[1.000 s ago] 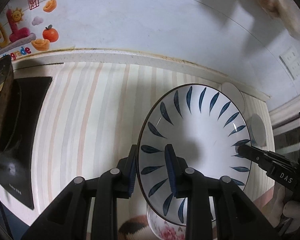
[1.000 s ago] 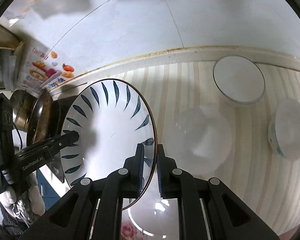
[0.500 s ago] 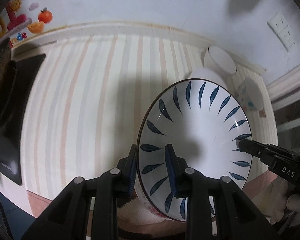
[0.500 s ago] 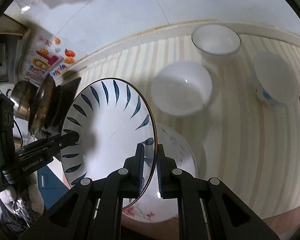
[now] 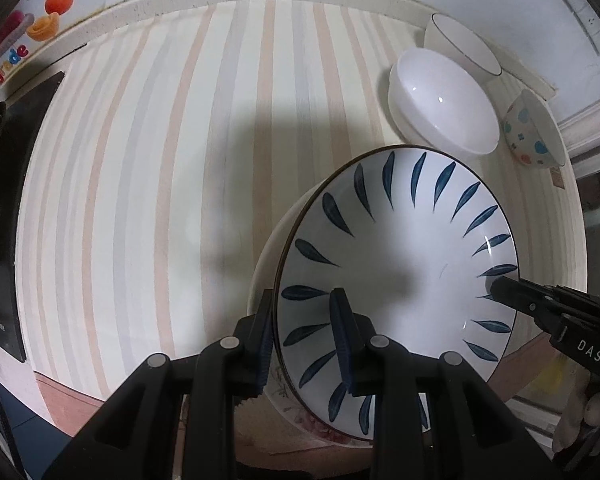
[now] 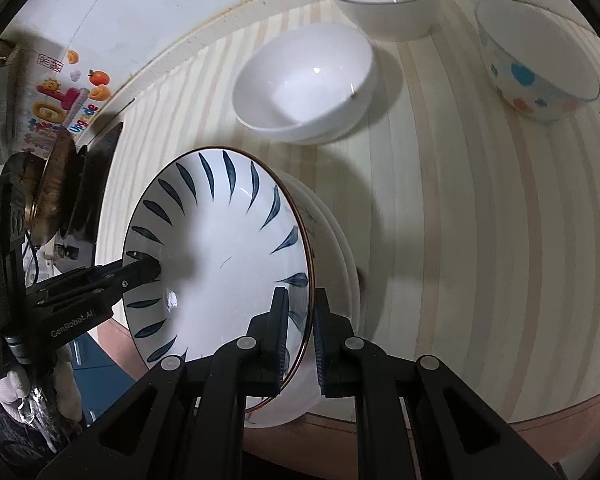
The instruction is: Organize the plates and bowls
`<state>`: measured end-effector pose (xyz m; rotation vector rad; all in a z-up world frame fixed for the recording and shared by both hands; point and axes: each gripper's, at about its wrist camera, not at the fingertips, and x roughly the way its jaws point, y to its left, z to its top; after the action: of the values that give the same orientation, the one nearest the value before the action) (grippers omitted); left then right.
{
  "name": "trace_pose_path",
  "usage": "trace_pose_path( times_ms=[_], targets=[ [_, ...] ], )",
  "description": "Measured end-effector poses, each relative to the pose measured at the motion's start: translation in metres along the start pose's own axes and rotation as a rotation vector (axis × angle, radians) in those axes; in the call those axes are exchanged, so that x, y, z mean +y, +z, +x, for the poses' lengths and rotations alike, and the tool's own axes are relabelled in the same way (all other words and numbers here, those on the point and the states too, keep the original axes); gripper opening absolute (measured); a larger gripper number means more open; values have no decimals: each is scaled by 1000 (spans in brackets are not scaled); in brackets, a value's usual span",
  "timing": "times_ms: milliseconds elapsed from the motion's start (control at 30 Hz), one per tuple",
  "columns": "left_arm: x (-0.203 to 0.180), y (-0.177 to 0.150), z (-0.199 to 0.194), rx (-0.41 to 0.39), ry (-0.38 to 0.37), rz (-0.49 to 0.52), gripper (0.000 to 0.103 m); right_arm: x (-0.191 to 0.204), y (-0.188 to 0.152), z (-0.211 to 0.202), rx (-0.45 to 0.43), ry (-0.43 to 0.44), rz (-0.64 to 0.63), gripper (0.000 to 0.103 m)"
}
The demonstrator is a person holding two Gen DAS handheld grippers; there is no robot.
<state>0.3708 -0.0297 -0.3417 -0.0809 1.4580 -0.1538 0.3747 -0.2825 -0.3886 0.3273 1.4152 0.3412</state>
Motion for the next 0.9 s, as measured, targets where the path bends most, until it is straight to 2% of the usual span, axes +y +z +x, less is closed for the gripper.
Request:
trace_pose_path(
  times_ms=[633, 900],
  targets=[
    [0, -5, 10, 20, -12, -18, 25, 1, 7, 16, 35, -5, 9, 13],
    [7, -2, 11, 23, -36, -34, 25, -4, 7, 16, 46, 31, 61, 16]
  ],
)
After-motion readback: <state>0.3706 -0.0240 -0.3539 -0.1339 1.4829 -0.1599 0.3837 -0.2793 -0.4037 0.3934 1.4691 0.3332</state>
